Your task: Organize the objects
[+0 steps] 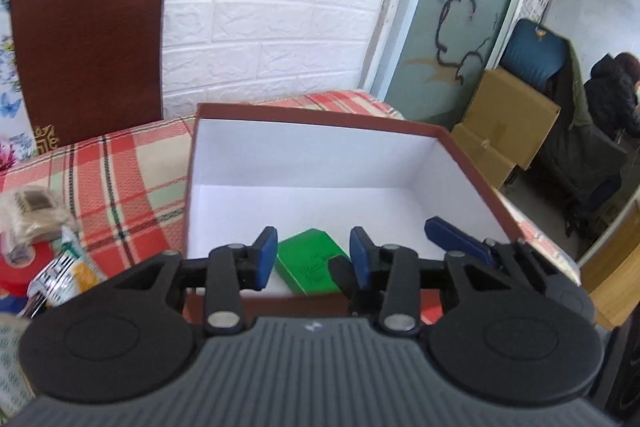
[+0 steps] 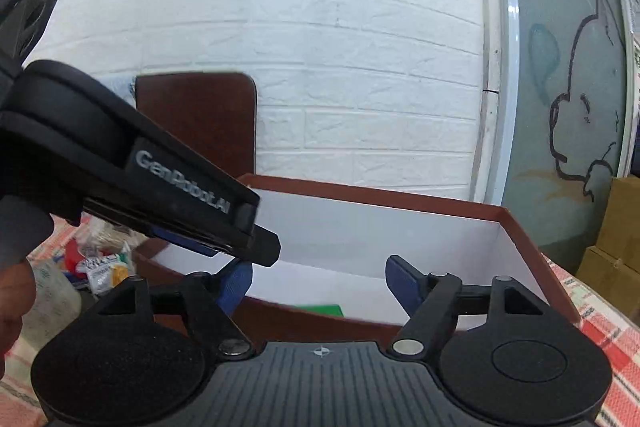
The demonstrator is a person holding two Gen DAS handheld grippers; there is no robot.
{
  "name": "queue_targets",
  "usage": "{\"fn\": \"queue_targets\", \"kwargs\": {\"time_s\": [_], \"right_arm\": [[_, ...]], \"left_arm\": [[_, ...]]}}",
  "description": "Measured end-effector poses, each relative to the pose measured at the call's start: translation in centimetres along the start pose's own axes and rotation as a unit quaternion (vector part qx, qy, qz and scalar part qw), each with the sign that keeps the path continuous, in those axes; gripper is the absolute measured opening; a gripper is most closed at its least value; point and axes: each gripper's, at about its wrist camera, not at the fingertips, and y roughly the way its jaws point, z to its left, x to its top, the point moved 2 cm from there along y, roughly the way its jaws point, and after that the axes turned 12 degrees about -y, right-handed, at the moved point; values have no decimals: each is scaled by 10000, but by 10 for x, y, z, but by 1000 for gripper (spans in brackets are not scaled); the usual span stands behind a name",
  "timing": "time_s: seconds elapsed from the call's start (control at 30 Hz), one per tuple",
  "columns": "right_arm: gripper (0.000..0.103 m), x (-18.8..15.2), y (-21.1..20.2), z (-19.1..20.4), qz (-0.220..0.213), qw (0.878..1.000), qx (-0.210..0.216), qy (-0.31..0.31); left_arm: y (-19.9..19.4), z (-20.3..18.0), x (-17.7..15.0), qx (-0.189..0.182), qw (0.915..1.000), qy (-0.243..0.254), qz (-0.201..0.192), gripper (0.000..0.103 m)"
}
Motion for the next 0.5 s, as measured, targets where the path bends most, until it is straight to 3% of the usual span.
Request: {"fn": "queue_targets", "kwargs": {"time_s": [0.13, 0.23, 0.3, 0.37, 0.43, 0.5], "right_arm": [[71, -1, -36, 34, -307, 9995, -14, -17], [73, -17, -41, 70, 207, 9976, 659, -40], [72, -31, -38, 102, 670, 9907, 1170, -183], [63, -36, -34, 132, 1040, 9804, 1634, -363], [62, -33, -32, 152, 1071, 9743, 1906, -549], [62, -22, -26, 165, 941, 9740, 1924, -733]], "left_arm": [[-39, 12, -25, -35, 9997, 128, -205, 43], [-60, 43, -49, 124, 9998, -43, -170, 43], [-71, 75, -68, 460, 9985, -292, -21, 43], [-82, 115, -87, 967, 9935, -590, 145, 43], [-92, 155, -101, 1617, 9828, -868, 214, 43], [-105, 194, -112, 1977, 9717, -1277, 177, 42]]}}
